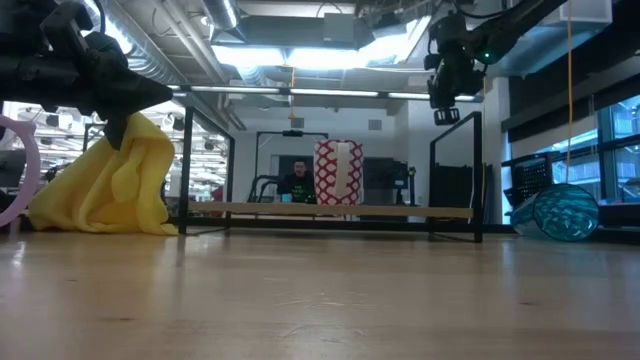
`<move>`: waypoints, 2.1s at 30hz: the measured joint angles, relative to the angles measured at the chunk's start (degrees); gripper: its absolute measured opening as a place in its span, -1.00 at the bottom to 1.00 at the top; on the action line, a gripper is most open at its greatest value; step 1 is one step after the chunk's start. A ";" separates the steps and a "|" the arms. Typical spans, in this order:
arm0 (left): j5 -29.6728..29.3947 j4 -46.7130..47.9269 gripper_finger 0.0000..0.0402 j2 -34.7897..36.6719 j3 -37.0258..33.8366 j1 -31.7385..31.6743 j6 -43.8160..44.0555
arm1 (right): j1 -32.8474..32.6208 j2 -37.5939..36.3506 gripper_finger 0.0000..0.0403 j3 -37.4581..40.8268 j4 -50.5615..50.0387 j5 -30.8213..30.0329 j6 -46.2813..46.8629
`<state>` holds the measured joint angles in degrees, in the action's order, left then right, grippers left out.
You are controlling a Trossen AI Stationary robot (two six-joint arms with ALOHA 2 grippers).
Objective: Stack small to large cups/mugs on shelf
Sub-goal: Put the blue cup on the shelf
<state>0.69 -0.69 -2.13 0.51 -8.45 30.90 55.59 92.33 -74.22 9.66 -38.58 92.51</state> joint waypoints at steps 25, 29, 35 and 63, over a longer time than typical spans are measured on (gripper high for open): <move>0.02 -0.02 -0.93 -0.02 0.00 0.02 0.00 | 3.95 -0.17 -0.76 -0.02 -15.18 1.30 15.79; 0.01 -0.02 -0.93 0.00 -0.01 0.01 0.01 | 4.99 -0.11 -0.76 0.02 -14.92 -3.88 19.46; 0.00 -0.02 -0.93 0.00 0.00 0.02 0.00 | 10.96 1.44 -0.76 -4.79 -25.24 2.97 19.62; 0.02 -0.02 -0.93 -0.02 -0.02 0.02 0.02 | 17.10 34.05 -0.98 -53.42 -99.72 27.25 29.65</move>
<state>0.71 -0.71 -2.15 0.49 -8.43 30.92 72.69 126.39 -127.63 -90.06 -11.33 122.16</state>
